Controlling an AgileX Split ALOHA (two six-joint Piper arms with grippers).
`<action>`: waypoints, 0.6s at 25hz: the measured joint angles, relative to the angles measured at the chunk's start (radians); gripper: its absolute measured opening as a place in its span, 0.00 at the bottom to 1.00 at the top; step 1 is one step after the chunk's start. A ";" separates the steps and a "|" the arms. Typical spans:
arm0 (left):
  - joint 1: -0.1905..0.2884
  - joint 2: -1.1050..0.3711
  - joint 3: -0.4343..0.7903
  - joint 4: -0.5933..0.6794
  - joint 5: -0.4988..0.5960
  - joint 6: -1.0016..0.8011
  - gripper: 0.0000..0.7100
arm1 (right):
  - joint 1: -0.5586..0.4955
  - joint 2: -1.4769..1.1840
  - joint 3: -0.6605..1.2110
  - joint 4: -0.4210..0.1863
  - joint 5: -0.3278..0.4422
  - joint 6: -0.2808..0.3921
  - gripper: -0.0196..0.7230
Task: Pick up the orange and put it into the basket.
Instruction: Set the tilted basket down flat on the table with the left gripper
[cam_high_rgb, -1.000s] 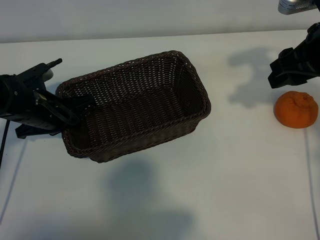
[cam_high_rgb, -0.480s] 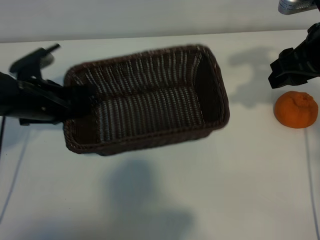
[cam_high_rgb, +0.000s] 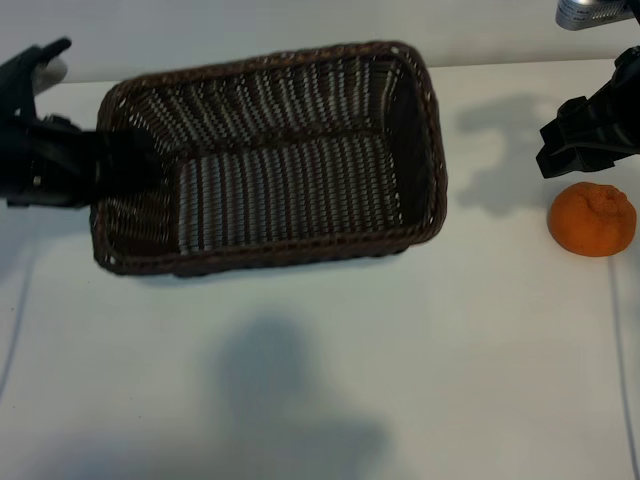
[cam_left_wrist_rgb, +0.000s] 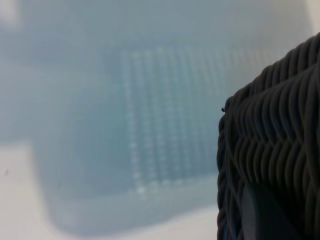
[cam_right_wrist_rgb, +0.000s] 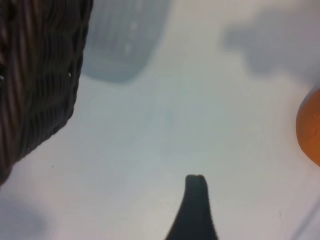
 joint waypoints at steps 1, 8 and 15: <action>0.000 0.020 -0.023 0.002 0.009 0.000 0.21 | 0.000 0.000 0.000 0.000 0.000 0.001 0.80; -0.034 0.192 -0.204 0.019 0.059 -0.001 0.21 | 0.000 0.000 -0.001 0.000 0.010 0.001 0.80; -0.159 0.346 -0.283 0.079 0.053 -0.071 0.21 | 0.000 0.000 -0.001 0.000 0.022 0.001 0.80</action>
